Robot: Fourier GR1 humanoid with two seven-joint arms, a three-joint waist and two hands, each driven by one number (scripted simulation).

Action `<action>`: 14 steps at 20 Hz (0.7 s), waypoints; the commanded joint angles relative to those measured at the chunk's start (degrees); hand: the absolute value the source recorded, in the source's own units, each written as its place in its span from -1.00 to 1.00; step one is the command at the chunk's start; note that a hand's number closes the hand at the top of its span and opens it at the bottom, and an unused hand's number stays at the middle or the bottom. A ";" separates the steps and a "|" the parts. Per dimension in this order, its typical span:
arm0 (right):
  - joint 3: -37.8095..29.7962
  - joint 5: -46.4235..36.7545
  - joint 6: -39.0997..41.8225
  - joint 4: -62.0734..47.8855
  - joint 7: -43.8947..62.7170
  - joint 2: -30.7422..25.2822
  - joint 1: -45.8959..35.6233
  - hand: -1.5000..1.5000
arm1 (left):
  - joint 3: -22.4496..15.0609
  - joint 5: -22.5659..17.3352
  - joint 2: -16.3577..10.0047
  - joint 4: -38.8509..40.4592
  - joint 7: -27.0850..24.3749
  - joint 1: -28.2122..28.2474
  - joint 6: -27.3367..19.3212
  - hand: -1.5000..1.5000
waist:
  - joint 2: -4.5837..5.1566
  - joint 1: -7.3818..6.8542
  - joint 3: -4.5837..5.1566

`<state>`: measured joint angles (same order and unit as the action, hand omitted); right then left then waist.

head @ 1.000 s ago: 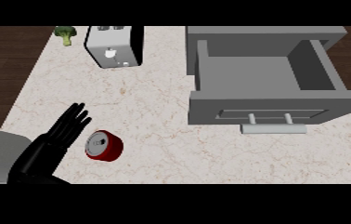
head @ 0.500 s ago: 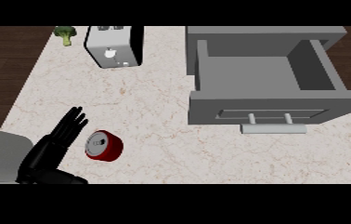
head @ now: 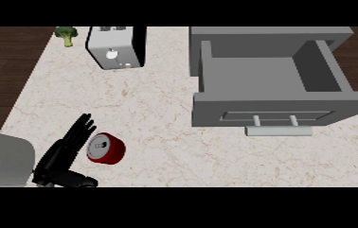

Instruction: Pick up the can, place it into the drawer and close the drawer

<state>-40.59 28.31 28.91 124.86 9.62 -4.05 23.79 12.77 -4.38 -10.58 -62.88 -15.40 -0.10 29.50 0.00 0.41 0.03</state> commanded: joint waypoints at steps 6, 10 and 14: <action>0.74 -2.33 0.63 1.20 2.77 2.65 -2.01 -1.00 | 0.34 1.77 -1.83 16.11 -6.26 -8.30 1.97 -1.00 | 0.05 -0.02 0.01; -2.29 3.72 3.03 6.04 2.53 3.94 3.98 -1.00 | -1.49 3.49 1.35 16.69 -11.15 -4.39 0.15 -1.00 | -0.05 0.11 0.00; -2.22 2.79 1.14 6.32 6.14 3.37 1.23 -1.00 | 0.10 1.17 1.59 22.00 -8.57 -10.63 0.14 -1.00 | -0.01 0.08 0.01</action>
<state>-43.38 31.16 30.41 127.02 13.18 -3.24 23.56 12.40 -2.11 -9.57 -43.96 -23.98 -8.90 29.27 0.01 0.46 0.03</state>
